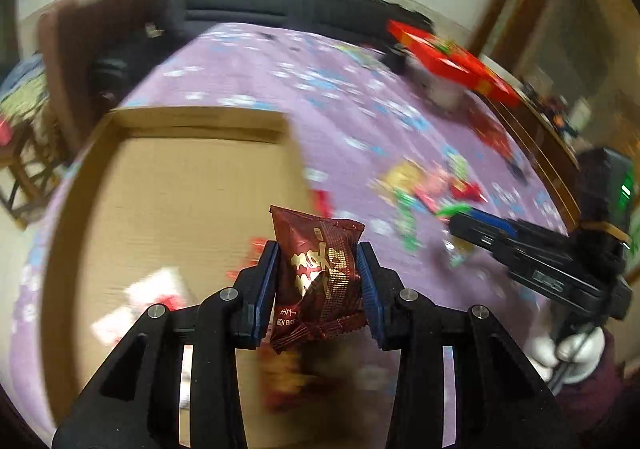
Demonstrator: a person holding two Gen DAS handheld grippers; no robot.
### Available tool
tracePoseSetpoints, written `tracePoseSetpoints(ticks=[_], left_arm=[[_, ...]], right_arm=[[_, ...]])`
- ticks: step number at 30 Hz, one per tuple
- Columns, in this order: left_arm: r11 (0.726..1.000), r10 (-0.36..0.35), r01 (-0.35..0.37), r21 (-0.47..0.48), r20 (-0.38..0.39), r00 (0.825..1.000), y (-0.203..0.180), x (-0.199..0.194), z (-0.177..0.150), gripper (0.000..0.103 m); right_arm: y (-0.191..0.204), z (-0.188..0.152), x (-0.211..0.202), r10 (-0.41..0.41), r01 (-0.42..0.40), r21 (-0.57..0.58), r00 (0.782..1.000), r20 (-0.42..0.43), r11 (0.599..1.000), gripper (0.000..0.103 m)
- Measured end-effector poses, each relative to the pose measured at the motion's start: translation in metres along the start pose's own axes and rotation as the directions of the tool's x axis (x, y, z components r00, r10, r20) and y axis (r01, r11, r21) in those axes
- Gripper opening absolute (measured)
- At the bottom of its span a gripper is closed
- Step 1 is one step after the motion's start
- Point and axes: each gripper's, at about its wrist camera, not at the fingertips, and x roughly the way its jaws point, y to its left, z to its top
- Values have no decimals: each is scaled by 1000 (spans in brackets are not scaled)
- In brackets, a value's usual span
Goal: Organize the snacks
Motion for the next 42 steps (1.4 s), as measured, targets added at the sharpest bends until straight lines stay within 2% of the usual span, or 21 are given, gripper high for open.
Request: tracePoseSetpoints(ticks=[3,9,14,16,20,22,24,26,32,34,35,37,39,42], left_arm=[[995,27,-26,-96,7,1000,41,-2,7,38],[980,50,-51,-190,-13,999,92,12,15,38],[968,17,-25,-251,-36,999,117,21,19,38],[965,25,-33,-260,-34,999,122,20,20,38],[955,-20,10,-295,-30,999,133,16,19,38],[948,-36,22,-318,-40,999,139,16,18,43],[937,-68,52,-344,-33,997,143,13,16,43],[932,-70,58,-358,-20,997,143,7,16,43],[930,-89,108,-351,71,993,130,-31,12,43],[932,-101,131,-338,103,990,122,-45,10,48],[932,-112,145,-333,116,987,117,-51,7,58],[932,-125,167,-322,149,981,105,-62,3,66],[931,-154,199,-307,165,974,91,-66,-1,66],[930,-204,241,-279,153,967,70,-66,-6,66]], right_arm=[[28,14,11,35,-36,-39,999,-16,999,30],[86,32,53,79,-88,-117,994,-80,989,30],[122,42,100,74,-99,-164,986,-151,982,30],[130,45,116,70,-100,-169,982,-173,981,30],[138,48,135,77,-112,-169,977,-200,979,30],[136,49,134,87,-117,-148,978,-191,982,31],[133,51,131,102,-128,-127,976,-193,984,35],[130,54,124,90,-112,-125,981,-171,986,37],[104,55,76,66,-75,-105,994,-82,992,47],[88,56,57,42,-47,-97,998,-48,994,49],[80,54,47,19,-22,-95,999,-28,995,53],[58,51,28,-32,32,-79,999,5,996,61],[36,46,17,-63,64,-46,998,13,997,62],[9,31,11,-89,89,-1,996,-25,996,62]])
